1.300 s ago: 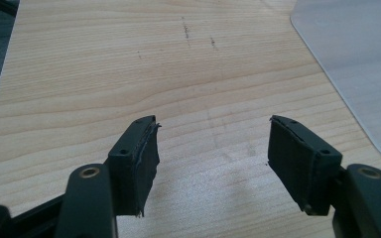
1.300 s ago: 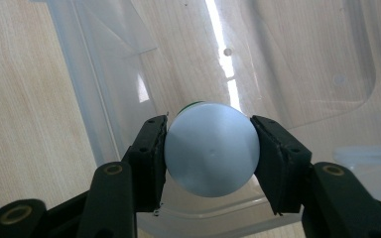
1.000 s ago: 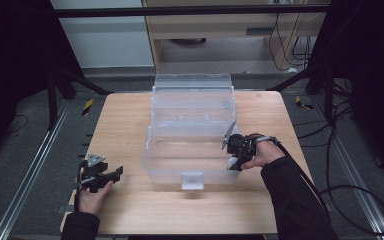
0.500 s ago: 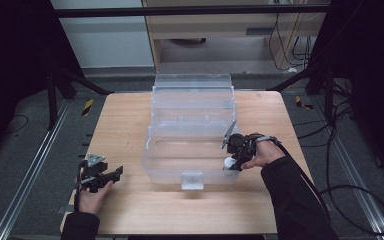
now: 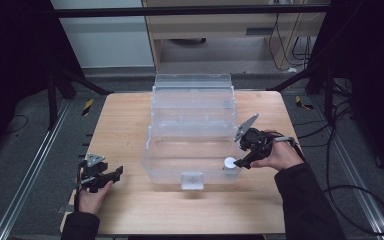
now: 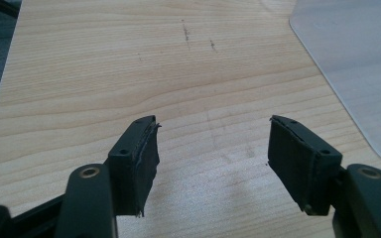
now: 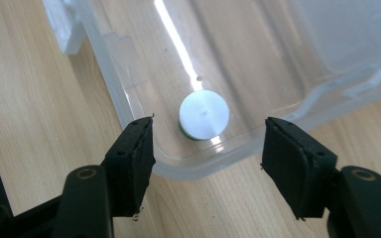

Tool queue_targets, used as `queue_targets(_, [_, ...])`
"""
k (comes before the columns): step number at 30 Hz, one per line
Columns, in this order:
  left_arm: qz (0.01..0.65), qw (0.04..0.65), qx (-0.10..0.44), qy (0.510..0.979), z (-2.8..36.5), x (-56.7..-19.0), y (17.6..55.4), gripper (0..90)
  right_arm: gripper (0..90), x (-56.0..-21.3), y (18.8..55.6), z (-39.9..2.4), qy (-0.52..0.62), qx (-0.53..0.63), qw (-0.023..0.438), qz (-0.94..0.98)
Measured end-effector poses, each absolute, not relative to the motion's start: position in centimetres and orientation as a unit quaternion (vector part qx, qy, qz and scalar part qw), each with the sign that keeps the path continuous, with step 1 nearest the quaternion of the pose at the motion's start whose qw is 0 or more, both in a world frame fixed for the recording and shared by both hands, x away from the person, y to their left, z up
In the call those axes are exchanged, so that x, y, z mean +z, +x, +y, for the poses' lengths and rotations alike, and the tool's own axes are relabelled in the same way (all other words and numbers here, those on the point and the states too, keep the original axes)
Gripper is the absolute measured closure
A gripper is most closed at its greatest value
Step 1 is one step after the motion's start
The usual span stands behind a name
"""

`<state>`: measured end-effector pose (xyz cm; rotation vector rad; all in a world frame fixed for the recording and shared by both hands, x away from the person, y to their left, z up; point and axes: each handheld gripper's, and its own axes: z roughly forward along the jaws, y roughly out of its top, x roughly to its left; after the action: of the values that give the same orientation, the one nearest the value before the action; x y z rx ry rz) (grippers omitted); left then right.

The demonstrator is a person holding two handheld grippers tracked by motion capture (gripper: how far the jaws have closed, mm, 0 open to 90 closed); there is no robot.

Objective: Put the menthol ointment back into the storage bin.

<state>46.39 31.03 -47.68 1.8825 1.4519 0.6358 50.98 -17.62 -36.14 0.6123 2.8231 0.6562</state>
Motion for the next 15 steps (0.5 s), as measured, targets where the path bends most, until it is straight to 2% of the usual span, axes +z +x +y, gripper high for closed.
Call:
queue_targets(10, [0.556, 0.335, 0.244, 0.721, 31.0, -47.7, 46.4, 36.4, 29.0, -36.2, 48.4, -21.3, 0.288, 0.307, 0.171, 0.891])
queue_targets(15, [0.556, 0.335, 0.243, 0.721, 31.0, -47.7, 46.4, 36.4, 24.5, -37.5, 47.6, -22.7, 0.332, 0.347, 0.186, 0.857])
